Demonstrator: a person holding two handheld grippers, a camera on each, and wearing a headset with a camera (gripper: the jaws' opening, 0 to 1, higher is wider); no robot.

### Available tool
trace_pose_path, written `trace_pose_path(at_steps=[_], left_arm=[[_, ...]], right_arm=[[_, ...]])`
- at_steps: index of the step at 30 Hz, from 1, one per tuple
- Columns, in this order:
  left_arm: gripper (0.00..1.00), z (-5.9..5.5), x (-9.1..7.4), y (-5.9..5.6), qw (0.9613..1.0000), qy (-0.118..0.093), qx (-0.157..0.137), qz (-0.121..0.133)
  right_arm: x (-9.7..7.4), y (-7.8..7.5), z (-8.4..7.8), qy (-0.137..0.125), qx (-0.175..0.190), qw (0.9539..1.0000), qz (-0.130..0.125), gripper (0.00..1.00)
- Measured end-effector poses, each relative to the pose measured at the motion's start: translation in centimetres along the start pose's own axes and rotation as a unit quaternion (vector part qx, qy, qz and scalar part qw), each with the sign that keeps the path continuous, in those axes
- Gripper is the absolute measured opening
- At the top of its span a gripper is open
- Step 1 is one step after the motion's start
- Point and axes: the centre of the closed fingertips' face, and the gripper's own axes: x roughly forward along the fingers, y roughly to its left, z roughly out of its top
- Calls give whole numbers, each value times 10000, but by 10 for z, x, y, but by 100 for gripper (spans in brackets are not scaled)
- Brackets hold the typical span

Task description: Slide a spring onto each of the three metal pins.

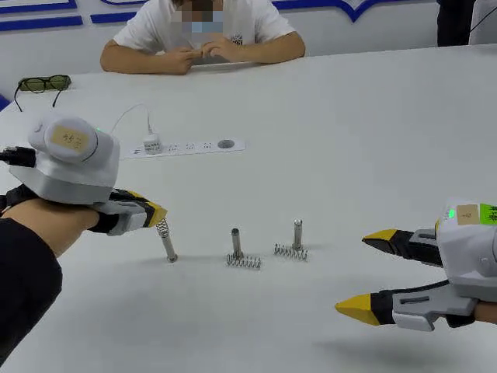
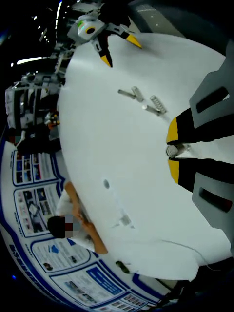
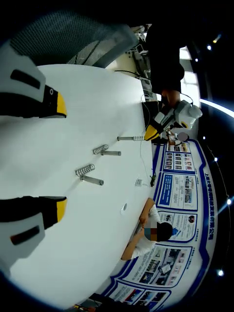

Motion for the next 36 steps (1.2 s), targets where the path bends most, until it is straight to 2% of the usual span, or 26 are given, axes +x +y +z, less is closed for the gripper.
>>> trace_pose_path(at_steps=[13, 36], left_arm=[[10, -6, 5, -2, 10000, 49, 1, 13], [11, -22, 18, -5, 9998, 174, -5, 19]], right_arm=[[1, 0, -1, 11, 16, 10000, 17, 66], [1, 0, -4, 56, 48, 10000, 23, 66]])
